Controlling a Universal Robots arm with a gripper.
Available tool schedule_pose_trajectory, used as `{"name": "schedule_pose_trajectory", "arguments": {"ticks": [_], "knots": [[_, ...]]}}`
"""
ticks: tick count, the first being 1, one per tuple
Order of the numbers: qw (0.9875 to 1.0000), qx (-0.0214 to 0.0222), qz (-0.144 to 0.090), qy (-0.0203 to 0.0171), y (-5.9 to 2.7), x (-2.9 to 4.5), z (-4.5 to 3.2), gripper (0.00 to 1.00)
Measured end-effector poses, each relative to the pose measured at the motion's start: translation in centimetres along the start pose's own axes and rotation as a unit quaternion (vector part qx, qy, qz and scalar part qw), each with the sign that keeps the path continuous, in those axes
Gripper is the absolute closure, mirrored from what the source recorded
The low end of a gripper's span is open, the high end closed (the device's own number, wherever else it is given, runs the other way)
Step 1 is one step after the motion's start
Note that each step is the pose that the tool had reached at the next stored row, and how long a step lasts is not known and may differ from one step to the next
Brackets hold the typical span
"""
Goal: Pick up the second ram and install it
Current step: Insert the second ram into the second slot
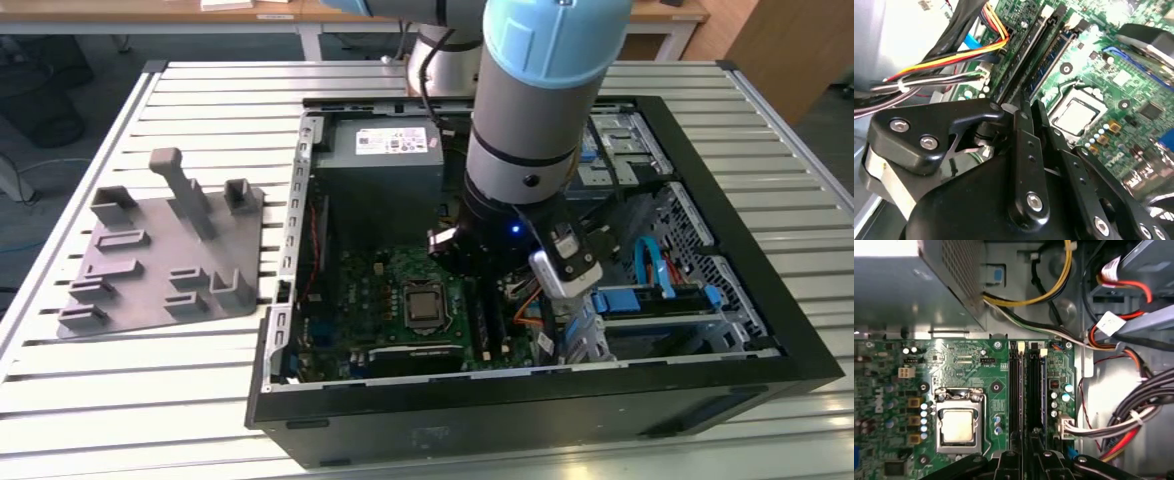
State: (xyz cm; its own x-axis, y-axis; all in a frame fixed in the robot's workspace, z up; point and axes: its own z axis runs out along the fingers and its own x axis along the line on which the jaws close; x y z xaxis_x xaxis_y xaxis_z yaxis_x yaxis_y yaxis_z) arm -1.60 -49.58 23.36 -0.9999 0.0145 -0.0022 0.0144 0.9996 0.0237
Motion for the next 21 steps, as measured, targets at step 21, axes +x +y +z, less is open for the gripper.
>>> {"name": "schedule_pose_trajectory", "arguments": {"ticks": [21], "knots": [[1.0,0.0046,0.0,0.0016,1.04,-0.07,-2.77,0.9]]}}
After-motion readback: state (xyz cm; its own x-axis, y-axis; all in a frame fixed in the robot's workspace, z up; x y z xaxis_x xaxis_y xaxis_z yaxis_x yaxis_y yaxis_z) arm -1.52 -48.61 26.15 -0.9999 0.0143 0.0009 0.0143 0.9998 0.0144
